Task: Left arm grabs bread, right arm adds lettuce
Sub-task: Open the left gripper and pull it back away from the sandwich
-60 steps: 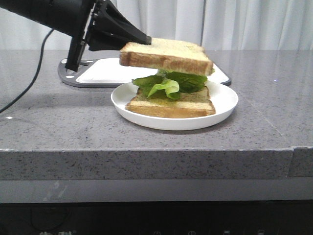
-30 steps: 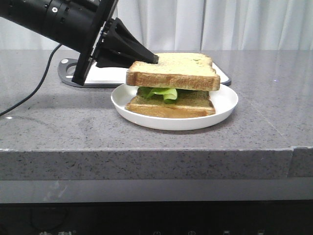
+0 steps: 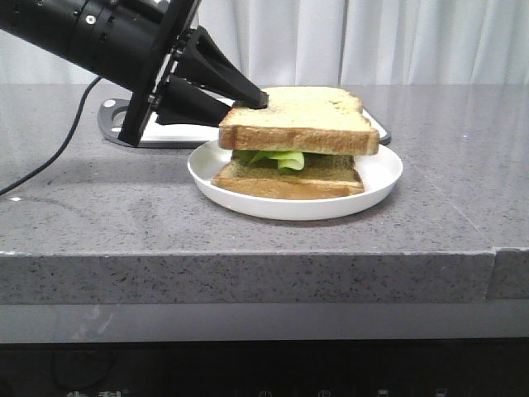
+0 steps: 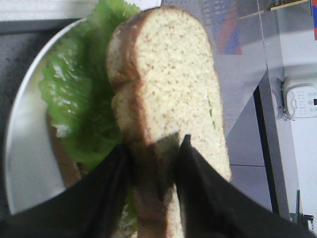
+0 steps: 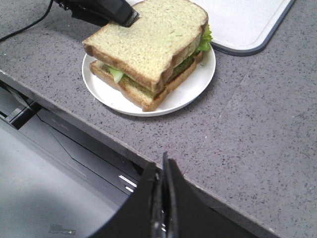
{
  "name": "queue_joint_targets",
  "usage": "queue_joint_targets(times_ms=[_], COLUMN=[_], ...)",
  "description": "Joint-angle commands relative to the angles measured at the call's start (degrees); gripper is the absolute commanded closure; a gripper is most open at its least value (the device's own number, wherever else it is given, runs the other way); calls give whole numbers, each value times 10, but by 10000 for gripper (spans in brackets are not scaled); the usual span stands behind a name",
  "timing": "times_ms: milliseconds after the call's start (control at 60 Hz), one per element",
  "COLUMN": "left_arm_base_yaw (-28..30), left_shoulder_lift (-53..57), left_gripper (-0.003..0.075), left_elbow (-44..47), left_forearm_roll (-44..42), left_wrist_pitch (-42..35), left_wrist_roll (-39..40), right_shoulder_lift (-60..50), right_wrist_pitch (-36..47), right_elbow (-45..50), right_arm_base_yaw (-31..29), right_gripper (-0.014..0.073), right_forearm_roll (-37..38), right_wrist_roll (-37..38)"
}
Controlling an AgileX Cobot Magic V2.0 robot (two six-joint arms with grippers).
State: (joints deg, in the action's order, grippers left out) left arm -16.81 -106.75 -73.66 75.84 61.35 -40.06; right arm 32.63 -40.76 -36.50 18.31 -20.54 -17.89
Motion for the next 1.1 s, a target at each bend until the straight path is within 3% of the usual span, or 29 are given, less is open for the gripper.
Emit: queue_joint_targets(times_ms=[0, 300, 750, 817, 1083], left_arm_base_yaw=[-3, 20, 101, 109, 120], left_shoulder_lift=[25, 31, 81, 92, 108], left_gripper=[416, 244, 246, 287, 723], left_elbow=[-17, -18, -18, -18, -18], left_forearm_roll=[32, 32, 26, 20, 14], left_wrist_pitch=[16, 55, 118, 118, 118], left_wrist_roll=[-3, -3, -3, -3, -3], right_shoulder_lift=[0, 0, 0, 0, 0], right_wrist_pitch=[33, 33, 33, 33, 33], right_elbow=[-15, -15, -15, -15, -15], right_arm_base_yaw=[-4, -4, -4, -4, -4], right_gripper=[652, 652, 652, 652, 652], right_forearm_roll=[-5, -5, -5, -5, -5], right_wrist_roll=[-4, -4, -4, -4, -4])
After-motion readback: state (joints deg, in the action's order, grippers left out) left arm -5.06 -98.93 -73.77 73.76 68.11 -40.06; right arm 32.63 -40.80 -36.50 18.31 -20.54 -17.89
